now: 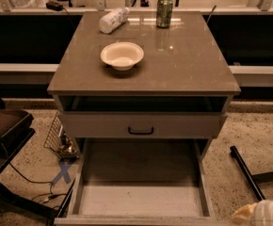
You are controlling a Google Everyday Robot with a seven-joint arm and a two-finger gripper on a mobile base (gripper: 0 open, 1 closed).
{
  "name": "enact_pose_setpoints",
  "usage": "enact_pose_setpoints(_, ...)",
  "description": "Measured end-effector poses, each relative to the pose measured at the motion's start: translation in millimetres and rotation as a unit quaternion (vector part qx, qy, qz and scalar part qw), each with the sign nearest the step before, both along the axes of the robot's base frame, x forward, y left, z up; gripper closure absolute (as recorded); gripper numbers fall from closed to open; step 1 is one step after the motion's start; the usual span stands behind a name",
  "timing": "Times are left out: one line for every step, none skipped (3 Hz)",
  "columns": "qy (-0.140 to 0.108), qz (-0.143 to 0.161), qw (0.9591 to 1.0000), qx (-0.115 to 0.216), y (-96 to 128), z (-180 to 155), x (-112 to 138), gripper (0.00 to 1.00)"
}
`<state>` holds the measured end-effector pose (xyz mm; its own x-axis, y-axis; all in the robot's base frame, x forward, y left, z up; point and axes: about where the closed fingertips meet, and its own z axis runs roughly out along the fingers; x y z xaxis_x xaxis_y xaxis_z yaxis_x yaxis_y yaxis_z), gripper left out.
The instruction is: Close middle drawer
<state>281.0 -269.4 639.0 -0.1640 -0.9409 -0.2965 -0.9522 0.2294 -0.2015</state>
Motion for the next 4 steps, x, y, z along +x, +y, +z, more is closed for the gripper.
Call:
enact_pose_setpoints(0.013,0.017,0.9997,-0.012,13,-39,-12,0.95)
enact_pose_setpoints(0.012,0.016,0.9997,-0.014,12,-40,-13,1.00)
enact_pose_setpoints(0.012,0.016,0.9997,-0.014,12,-40,-13,1.00)
enact_pose_setpoints(0.018,0.019,0.9996,-0.010,19,-52,-15,1.00)
